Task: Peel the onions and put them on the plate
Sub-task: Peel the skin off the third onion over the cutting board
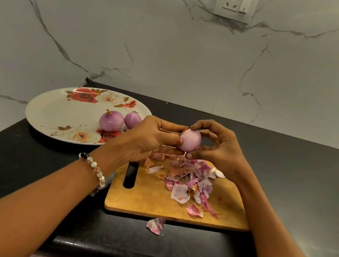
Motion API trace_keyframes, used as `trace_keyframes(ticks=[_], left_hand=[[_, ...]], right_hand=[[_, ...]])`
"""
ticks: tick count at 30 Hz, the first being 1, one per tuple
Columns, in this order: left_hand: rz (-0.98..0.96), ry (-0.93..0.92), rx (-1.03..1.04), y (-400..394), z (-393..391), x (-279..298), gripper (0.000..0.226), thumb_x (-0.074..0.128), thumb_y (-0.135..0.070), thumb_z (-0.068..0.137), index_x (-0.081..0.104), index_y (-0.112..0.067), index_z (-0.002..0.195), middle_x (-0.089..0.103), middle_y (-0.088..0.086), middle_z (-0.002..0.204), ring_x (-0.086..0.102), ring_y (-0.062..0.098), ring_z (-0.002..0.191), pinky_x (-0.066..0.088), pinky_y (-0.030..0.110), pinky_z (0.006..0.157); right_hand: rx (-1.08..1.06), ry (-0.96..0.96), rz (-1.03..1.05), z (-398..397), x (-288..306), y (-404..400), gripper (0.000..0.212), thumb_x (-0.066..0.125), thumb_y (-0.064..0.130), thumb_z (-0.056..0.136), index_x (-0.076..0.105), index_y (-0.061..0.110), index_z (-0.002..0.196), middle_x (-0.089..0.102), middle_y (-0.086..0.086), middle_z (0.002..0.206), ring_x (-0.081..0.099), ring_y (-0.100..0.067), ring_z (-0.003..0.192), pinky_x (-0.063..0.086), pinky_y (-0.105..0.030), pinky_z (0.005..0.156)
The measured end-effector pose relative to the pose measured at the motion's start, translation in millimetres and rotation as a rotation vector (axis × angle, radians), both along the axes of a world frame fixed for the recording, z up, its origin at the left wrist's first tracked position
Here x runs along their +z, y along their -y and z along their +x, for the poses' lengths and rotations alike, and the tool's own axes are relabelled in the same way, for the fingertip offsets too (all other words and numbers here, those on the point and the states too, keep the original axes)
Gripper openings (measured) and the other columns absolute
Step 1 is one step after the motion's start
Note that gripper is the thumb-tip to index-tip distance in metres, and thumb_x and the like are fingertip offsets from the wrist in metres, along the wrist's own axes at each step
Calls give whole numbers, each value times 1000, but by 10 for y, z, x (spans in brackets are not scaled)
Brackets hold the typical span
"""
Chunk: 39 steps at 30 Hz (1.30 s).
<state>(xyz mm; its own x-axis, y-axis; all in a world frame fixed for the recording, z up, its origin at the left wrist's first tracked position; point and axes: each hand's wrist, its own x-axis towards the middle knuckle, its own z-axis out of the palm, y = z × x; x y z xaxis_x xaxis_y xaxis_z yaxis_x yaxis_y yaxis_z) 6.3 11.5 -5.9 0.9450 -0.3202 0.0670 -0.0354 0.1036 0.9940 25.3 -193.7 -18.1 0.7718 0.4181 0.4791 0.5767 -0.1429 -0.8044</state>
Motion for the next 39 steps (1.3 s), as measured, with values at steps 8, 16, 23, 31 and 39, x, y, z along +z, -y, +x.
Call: trace_keyframes(ticks=[8, 16, 23, 31, 39], left_hand=[[-97, -29, 42, -47, -81, -48, 25, 59, 3, 86, 68, -4, 109, 71, 15, 101, 70, 30, 90, 59, 36, 73], [-58, -13, 24, -4, -104, -37, 14, 66, -3, 83, 71, -5, 96, 73, 13, 92, 71, 28, 84, 59, 31, 65], [-15, 16, 55, -10, -92, -26, 21, 66, 0, 82, 70, -5, 101, 73, 9, 91, 72, 25, 82, 59, 30, 64], [21, 22, 86, 15, -87, -47, 16, 67, -5, 83, 71, -5, 98, 72, 10, 90, 71, 21, 81, 56, 25, 61], [59, 52, 73, -4, -97, -33, 23, 64, 3, 83, 70, -7, 103, 73, 7, 91, 71, 23, 84, 59, 29, 66]], right_hand=[[-23, 4, 95, -73, 3, -21, 54, 86, 10, 62, 62, 17, 109, 67, 8, 110, 65, -26, 107, 58, -32, 83], [-6, -6, 8, -35, -35, -1, 53, 86, -6, 65, 63, 14, 107, 66, 3, 112, 63, -26, 111, 60, -38, 81], [-4, 9, 12, -13, -38, 7, 53, 85, -9, 64, 63, 13, 106, 65, -2, 113, 63, -25, 111, 60, -34, 80], [1, 5, -43, 3, -53, 6, 51, 85, -9, 66, 65, 17, 105, 65, 4, 112, 61, -26, 112, 61, -42, 81], [-11, 4, -13, -25, -27, -7, 51, 86, -8, 65, 65, 16, 105, 65, 4, 113, 61, -26, 113, 61, -41, 82]])
